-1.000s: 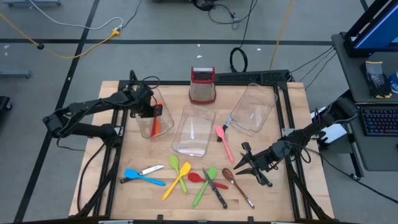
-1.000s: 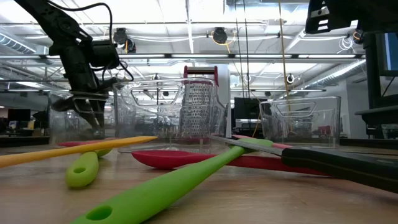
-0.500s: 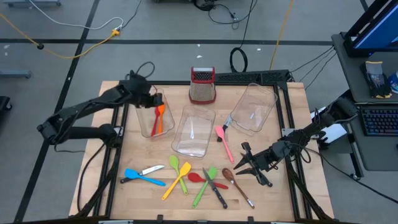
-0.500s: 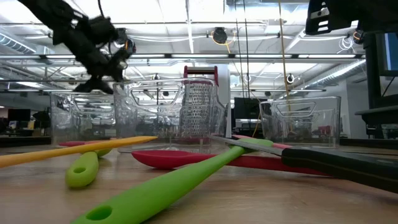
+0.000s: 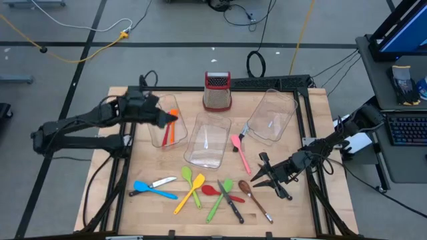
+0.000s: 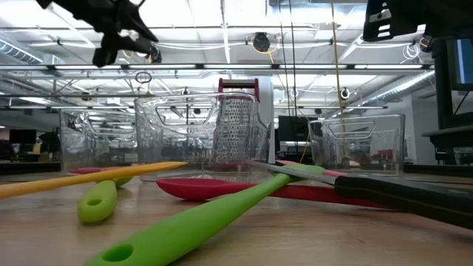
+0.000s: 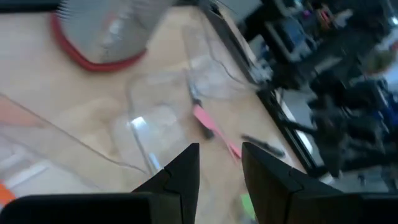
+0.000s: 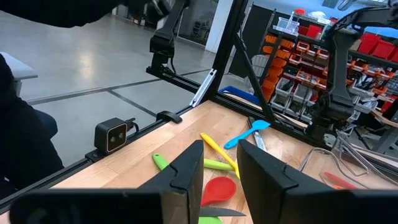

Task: Pick & Place Kitchen Items
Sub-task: Put the yellow spatula into the left transparent bin

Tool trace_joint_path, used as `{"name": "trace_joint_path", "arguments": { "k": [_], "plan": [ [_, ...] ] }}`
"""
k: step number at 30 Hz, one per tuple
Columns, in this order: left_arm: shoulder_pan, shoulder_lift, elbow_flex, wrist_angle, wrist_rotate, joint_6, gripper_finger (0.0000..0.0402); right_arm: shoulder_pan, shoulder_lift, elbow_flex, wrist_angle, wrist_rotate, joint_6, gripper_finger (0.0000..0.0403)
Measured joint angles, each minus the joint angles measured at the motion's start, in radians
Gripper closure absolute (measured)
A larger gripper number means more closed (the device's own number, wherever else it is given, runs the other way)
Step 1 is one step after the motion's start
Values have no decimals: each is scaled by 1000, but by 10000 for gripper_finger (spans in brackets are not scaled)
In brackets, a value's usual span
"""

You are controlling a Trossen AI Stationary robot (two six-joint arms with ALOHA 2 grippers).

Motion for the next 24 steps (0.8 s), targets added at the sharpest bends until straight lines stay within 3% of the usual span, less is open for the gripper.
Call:
{"name": "trace_joint_path", "arguments": {
  "k": [6, 13, 24],
  "plan": [
    [-276, 15, 1, 0, -189, -23, 280, 0, 0, 0, 0, 1, 0, 314],
    [-550, 121, 1, 7, -381, -95, 280, 0, 0, 0, 0, 1, 0, 314],
    [-767, 348, 1, 226, -446, -166, 280, 0, 0, 0, 1, 1, 0, 314]
  ]
}}
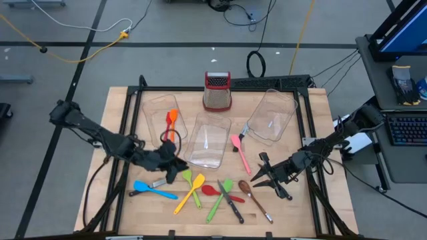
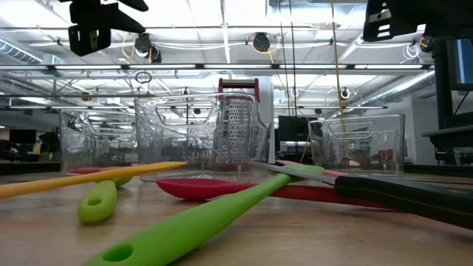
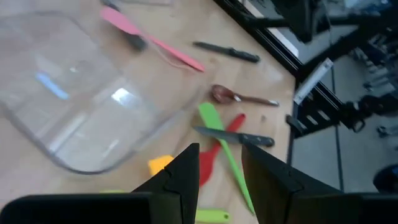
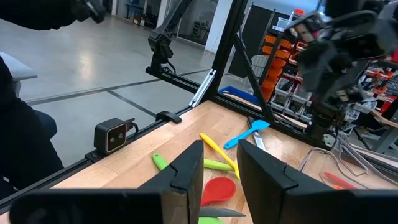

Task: Pick & Place Kitchen Items
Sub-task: Put the yellow spatula into the left transparent bin

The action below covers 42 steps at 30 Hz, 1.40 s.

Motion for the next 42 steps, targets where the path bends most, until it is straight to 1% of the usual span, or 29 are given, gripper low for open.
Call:
{"name": "trace_joint_path", "arguments": {
  "k": [11, 18, 24, 32, 36, 42],
  "plan": [
    [-134, 169, 0, 43, -20, -106, 280, 0, 0, 0, 1, 0, 0, 314],
    [-186, 300, 0, 91, -16, -170, 280, 0, 0, 1, 20, -1, 0, 314],
    [-210, 386, 0, 167, -10, -168, 280, 0, 0, 1, 22, -2, 0, 314],
    [-218, 466, 0, 232, -10, -165, 280, 0, 0, 1, 22, -3, 1, 314],
    [-218, 493, 0, 251, -6, -164, 280, 0, 0, 1, 22, -3, 11, 314],
    [-218, 498, 0, 248, 5, -162, 280, 0, 0, 1, 21, -3, 27, 314]
  ]
}}
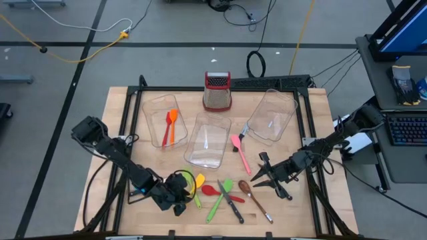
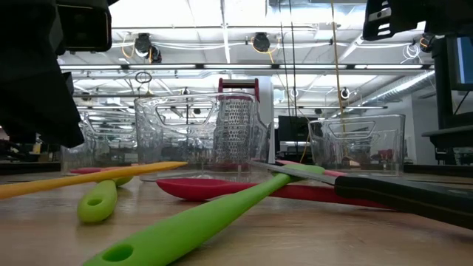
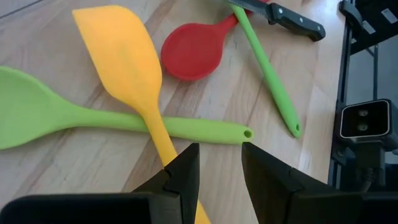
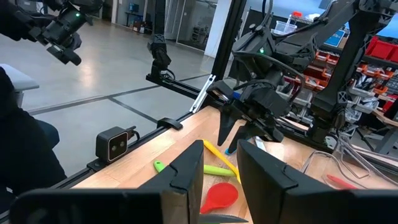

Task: Pick & Place Kitchen Items
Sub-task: Put the yellow spatula into the left transparent bin

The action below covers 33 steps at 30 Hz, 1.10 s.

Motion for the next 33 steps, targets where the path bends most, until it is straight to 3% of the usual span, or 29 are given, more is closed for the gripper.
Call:
{"name": "trace_joint_path", "arguments": {
  "k": [21, 27, 33],
  "plan": [
    [-47, 0, 12, -5, -30, -40, 280, 0, 0, 0, -1, 0, 0, 314],
    [-51, 0, 66, -132, -76, -44, 280, 0, 0, 0, 0, 0, 0, 314],
    [-37, 1, 75, -156, -78, -49, 280, 0, 0, 0, 0, 0, 0, 314]
  ]
}}
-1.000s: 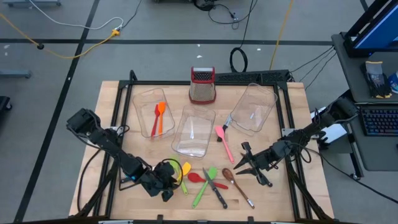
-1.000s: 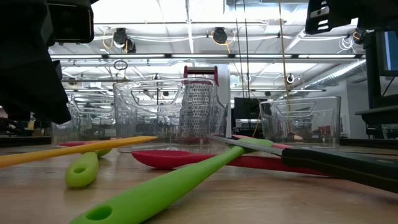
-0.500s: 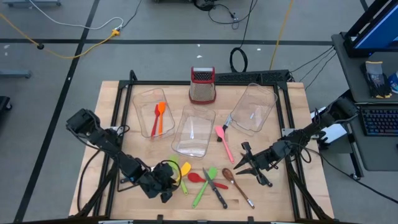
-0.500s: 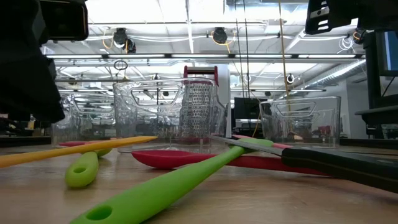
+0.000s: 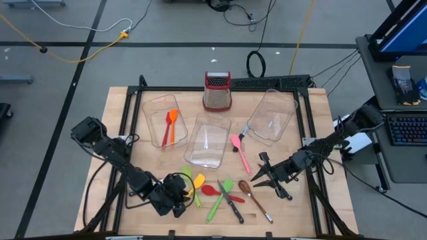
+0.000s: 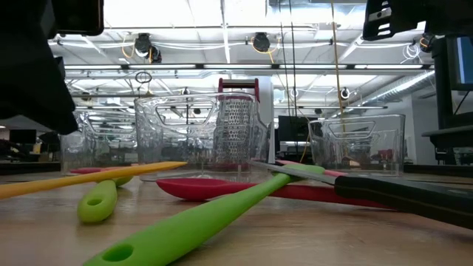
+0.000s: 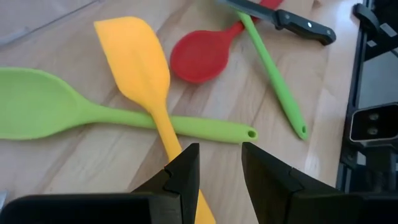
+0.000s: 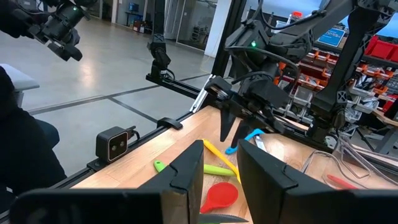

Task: Pick & Place Kitchen Items
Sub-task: Put the yellow spatula into the left transparent bin

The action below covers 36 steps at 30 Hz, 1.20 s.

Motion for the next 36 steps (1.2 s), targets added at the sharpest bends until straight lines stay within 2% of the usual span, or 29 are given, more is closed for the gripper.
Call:
{"name": "trace_joint_path", "arguments": {
  "k": [6, 16, 22, 31, 36],
  "plan": [
    [8, 42, 0, 0, 13, -18, 280, 0, 0, 0, 0, 0, 0, 314],
    [10, 182, 90, -16, 45, -8, 280, -2, 0, 0, 1, 2, 0, 314],
    [13, 234, 100, -32, 57, -69, 280, -2, 0, 0, 0, 0, 23, 314],
    [15, 207, 97, -42, 80, -81, 280, -3, 0, 0, 0, 0, 34, 314],
    [5, 151, 176, -208, 87, -56, 280, -3, 0, 0, 0, 0, 34, 314]
  ]
}}
